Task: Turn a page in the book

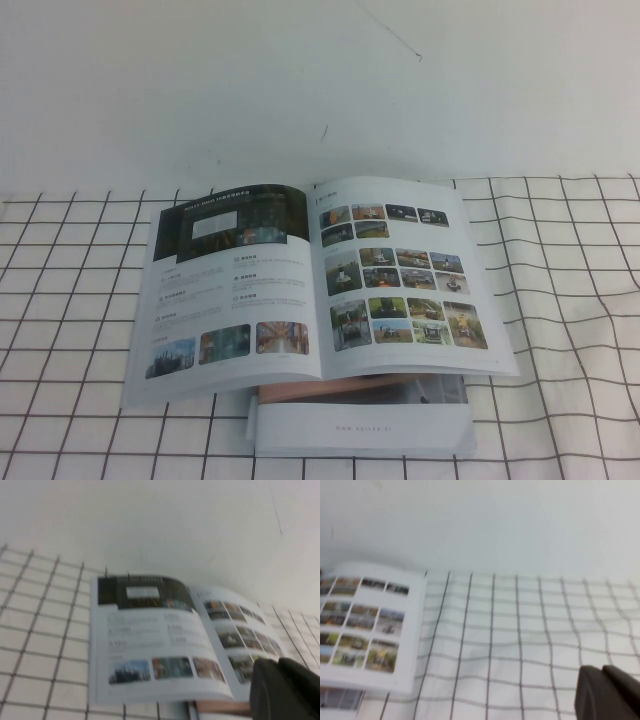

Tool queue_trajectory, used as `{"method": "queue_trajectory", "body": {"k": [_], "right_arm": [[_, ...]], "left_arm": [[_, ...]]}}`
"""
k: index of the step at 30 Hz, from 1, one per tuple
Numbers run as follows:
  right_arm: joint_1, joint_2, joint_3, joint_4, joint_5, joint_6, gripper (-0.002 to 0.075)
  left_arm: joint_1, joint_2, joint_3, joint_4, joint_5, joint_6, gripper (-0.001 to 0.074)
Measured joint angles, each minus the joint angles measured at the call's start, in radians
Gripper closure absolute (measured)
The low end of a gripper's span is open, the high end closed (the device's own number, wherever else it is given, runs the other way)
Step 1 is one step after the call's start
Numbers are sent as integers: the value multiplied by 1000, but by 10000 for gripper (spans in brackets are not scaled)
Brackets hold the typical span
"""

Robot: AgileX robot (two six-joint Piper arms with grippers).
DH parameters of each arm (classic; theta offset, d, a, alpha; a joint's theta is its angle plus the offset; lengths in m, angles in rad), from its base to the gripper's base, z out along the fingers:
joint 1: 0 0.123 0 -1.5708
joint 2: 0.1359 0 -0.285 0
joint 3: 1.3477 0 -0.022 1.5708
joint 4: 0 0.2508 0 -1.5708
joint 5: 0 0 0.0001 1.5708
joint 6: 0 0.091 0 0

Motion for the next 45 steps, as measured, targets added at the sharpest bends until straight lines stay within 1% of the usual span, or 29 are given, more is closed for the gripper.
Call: {"method": "queue_trajectory", "body": {"k": [3,5,8,13,17,20,22,26,30,35,39,41,45], "right_arm": [[0,117,-45,96,91,-98,728],[0,201,-77,159,146,-151,728],[0,304,-134,260,223,-234,728],[0,362,-211,436,304,-372,728],[0,362,-227,543,337,-421,728],[0,362,-227,560,369,-430,728],[0,362,-227,561,377,-432,728],[0,414,-227,554,337,-464,728],[0,561,-227,554,294,-535,728],[0,817,-230,587,257,-650,727],[4,983,-230,662,204,-759,727],[23,1037,-230,685,159,-798,727],[98,1136,-254,695,109,-846,727]], "left_arm": [[0,106,-80,-131,149,117,737],[0,177,-123,-206,214,204,737],[0,279,-171,-286,276,294,737],[0,434,-213,-357,307,442,737],[0,555,-214,-303,245,483,737],[0,645,-214,-280,177,487,737],[0,714,-214,-292,115,491,737],[0,864,-214,-373,-9,567,737],[0,1014,-215,-459,-65,647,737],[-1,1197,-219,-586,-231,690,737],[-1,1291,-254,-633,-254,757,737],[-1,1320,-272,-648,-252,774,737],[-1,1388,-282,-675,-281,785,737]]}}
